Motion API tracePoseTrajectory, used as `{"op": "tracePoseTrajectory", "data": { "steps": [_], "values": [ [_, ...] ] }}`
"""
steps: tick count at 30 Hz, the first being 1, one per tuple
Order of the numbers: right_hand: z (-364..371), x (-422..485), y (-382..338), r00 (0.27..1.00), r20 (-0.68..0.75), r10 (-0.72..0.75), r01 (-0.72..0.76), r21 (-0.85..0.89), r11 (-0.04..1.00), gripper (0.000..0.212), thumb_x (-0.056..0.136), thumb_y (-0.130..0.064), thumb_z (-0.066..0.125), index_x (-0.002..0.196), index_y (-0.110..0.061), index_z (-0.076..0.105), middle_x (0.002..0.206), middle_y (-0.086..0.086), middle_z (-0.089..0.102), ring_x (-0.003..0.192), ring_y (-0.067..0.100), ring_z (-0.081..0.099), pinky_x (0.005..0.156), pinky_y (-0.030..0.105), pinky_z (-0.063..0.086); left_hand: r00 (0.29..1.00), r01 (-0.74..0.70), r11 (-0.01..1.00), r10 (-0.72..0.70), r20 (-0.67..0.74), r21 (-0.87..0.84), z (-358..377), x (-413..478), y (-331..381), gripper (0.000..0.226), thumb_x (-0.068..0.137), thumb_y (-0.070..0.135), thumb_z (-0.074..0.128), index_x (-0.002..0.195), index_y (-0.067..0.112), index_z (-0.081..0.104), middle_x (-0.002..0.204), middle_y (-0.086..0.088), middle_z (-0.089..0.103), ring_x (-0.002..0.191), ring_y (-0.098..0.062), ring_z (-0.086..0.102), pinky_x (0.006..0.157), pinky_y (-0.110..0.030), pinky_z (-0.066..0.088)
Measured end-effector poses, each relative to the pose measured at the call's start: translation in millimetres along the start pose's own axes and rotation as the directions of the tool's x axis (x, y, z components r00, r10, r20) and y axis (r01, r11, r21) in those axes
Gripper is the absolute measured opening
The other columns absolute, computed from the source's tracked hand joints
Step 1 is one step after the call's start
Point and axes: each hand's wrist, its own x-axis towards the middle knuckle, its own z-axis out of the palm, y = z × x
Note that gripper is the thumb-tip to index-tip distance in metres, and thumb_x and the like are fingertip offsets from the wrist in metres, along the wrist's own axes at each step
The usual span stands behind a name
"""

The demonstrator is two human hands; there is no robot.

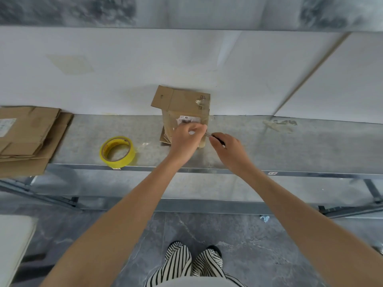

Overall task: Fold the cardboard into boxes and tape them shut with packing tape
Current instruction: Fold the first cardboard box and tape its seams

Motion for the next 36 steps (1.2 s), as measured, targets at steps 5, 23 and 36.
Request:
{"op": "tracePoseTrajectory", "data": {
  "steps": [5,23,36],
  "values": [
    [-5,-3,-4,0.998,0.047,-0.043,0.043,-0.006,0.999,0.032,0.100,-0.030,0.040,0.086,-0.009,0.059,0.064,-0.004,0.047,0.057,0.008,0.040,0.050,0.021,0.027,0.995,0.055,0.998,-0.058,-0.084,-0.034,10,7,4,0.012,0.087,0.018,0.061,0.085,0.011,0.072,0.080,0.005,0.067,0.079,-0.005,0.059,0.075,-0.018,0.043],
    [-6,-3,67,0.990,-0.037,0.136,-0.141,-0.329,0.934,0.030,0.097,-0.039,0.044,0.109,-0.012,0.049,0.104,0.006,0.059,0.100,0.028,0.050,0.086,0.038,0.038,0.984,0.112,0.992,-0.118,-0.131,-0.056,6,3,7,0.026,0.094,0.022,0.052,0.070,0.017,0.061,0.071,0.012,0.059,0.055,0.017,0.049,0.052,0.000,0.033],
    [-30,55,-18,0.991,-0.104,0.083,-0.039,0.368,0.929,0.041,0.100,-0.035,0.039,0.137,-0.016,0.045,0.130,-0.002,0.051,0.119,0.013,0.047,0.097,0.024,0.035,0.996,0.053,0.997,-0.048,-0.078,0.058,-12,-8,2,0.021,0.094,0.017,0.054,0.074,0.013,0.060,0.074,0.008,0.056,0.070,-0.004,0.050,0.060,-0.008,0.035]
  ]
}}
